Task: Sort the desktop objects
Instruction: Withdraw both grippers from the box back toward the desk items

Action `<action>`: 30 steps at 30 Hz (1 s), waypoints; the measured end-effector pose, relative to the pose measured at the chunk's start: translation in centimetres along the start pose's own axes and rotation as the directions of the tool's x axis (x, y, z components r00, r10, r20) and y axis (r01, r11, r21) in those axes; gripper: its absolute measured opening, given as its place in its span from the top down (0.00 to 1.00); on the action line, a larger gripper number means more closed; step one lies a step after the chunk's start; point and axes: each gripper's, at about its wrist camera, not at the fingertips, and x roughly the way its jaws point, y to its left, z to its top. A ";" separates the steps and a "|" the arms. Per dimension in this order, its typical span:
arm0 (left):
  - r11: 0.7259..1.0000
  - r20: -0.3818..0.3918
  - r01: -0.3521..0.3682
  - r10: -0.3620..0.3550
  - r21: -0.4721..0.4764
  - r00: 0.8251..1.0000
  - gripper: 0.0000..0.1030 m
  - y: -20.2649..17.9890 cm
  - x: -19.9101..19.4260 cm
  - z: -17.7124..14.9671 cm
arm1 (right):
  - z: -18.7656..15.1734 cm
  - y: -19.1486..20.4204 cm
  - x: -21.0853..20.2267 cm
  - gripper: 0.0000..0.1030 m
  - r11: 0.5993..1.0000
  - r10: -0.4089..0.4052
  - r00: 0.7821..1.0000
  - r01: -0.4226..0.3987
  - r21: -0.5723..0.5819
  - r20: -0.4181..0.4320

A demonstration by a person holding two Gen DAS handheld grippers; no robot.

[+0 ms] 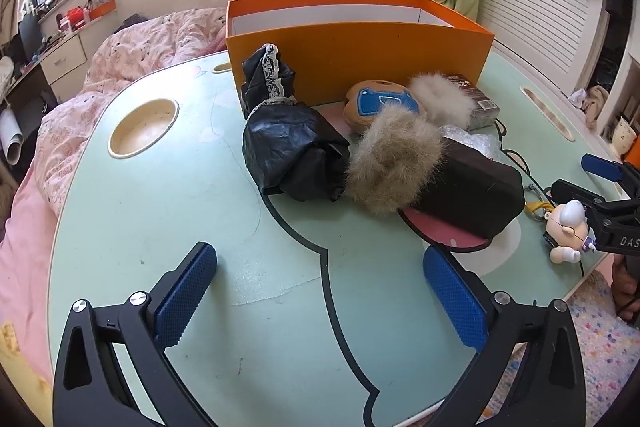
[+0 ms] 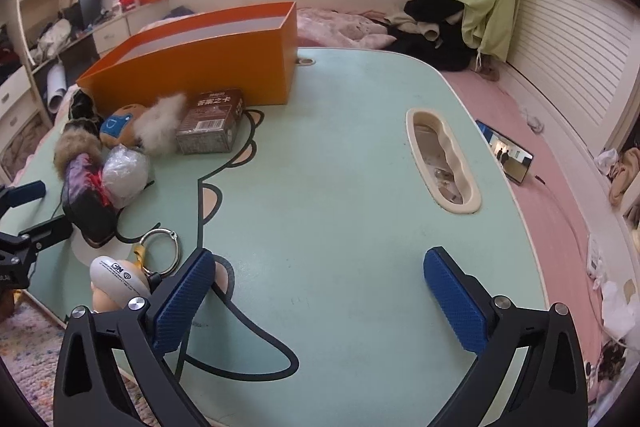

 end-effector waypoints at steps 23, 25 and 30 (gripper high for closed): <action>1.000 0.056 0.019 -0.020 0.022 0.998 0.00 -0.3 0.2 0.1 | 0.0 -0.1 0.6 0.00 1.000 0.017 0.999 -0.016 -0.019 0.035; 1.000 0.057 0.021 -0.022 0.020 0.998 0.00 -0.2 0.2 0.1 | -0.3 -0.1 0.4 0.00 1.000 0.010 0.999 -0.010 -0.011 0.049; 1.000 0.059 0.022 -0.024 0.018 0.998 0.00 -0.3 0.2 0.0 | -0.7 0.1 -2.4 0.00 0.997 0.075 0.979 -0.070 -0.032 0.189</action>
